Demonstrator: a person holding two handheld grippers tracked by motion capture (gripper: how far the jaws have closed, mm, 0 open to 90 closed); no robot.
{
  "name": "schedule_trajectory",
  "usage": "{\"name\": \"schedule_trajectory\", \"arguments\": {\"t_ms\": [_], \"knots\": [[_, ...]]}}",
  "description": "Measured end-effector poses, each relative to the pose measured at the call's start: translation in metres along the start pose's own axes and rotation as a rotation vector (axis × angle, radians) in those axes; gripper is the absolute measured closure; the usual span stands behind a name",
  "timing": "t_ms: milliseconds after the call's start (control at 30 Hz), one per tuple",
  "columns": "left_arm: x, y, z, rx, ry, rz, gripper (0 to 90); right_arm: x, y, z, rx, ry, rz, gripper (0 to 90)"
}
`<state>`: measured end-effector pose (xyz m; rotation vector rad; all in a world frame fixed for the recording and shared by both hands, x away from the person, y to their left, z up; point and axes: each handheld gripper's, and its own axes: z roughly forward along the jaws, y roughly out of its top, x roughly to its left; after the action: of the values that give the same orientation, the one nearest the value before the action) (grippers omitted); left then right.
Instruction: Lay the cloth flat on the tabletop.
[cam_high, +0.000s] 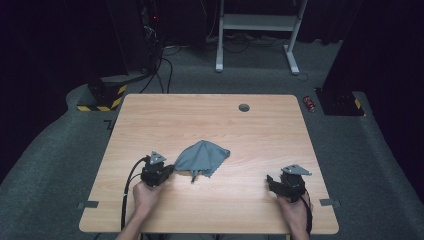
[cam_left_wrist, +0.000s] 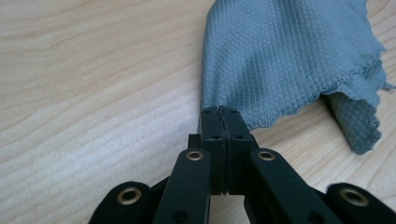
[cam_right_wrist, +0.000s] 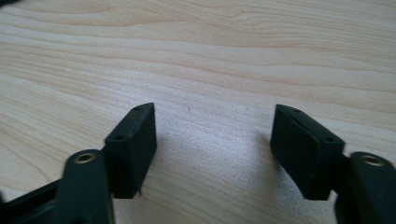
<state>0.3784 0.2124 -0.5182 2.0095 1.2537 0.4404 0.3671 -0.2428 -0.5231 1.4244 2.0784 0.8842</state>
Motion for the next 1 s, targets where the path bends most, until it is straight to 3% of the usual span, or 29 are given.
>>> {"name": "schedule_trajectory", "arguments": {"t_ms": [100, 233, 300, 333, 367, 400, 433, 467, 500, 600, 700, 733, 900, 1000], "knots": [[0.001, -0.004, -0.001, -0.014, -0.004, -0.013, 89.3, 0.001, 0.000, -0.001, -0.008, -0.009, 0.009, 43.0], [0.002, -0.007, -0.001, -0.032, -0.003, 0.001, 89.2, 0.006, 0.002, 0.001, -0.009, -0.019, 0.018, 54.3], [0.003, -0.009, -0.001, -0.049, -0.007, -0.004, 89.2, 0.013, 0.006, 0.001, 0.014, 0.009, 0.004, 55.3], [0.003, -0.011, -0.001, -0.058, -0.009, -0.006, 89.2, 0.024, 0.010, 0.003, 0.011, 0.052, -0.017, 56.2], [0.003, -0.011, -0.001, -0.058, -0.009, -0.006, 89.1, 0.024, 0.010, 0.003, 0.011, 0.052, -0.017, 56.2], [0.003, -0.012, 0.000, -0.066, -0.008, -0.013, 89.0, 0.038, 0.015, 0.005, 0.004, 0.093, -0.050, 57.5], [0.003, -0.012, 0.000, -0.066, -0.008, -0.013, 88.6, 0.038, 0.015, 0.005, 0.004, 0.093, -0.050, 57.5], [0.003, -0.012, -0.001, -0.067, -0.008, -0.015, 88.0, 0.051, 0.021, 0.008, -0.010, 0.143, -0.096, 59.5], [0.002, -0.012, -0.001, -0.067, -0.011, -0.018, 88.0, 0.051, 0.021, 0.008, -0.010, 0.143, -0.096, 59.5], [-0.001, -0.011, -0.002, -0.061, -0.005, -0.009, 79.7, 0.072, 0.032, 0.013, -0.018, 0.210, -0.152, 62.1], [-0.010, -0.011, -0.005, -0.054, 0.012, 0.011, 71.1, 0.093, 0.043, 0.019, -0.019, 0.274, -0.204, 63.5], [-0.014, -0.011, -0.007, -0.054, 0.012, 0.018, 68.5, 0.106, 0.049, 0.023, -0.017, 0.300, -0.234, 63.6], [-0.033, -0.009, -0.015, -0.067, -0.022, 0.058, 66.6, 0.126, 0.057, 0.032, -0.012, 0.342, -0.262, 64.0], [-0.042, -0.007, -0.018, -0.077, -0.050, 0.060, 65.2, 0.143, 0.064, 0.040, -0.004, 0.373, -0.274, 64.1]]}}
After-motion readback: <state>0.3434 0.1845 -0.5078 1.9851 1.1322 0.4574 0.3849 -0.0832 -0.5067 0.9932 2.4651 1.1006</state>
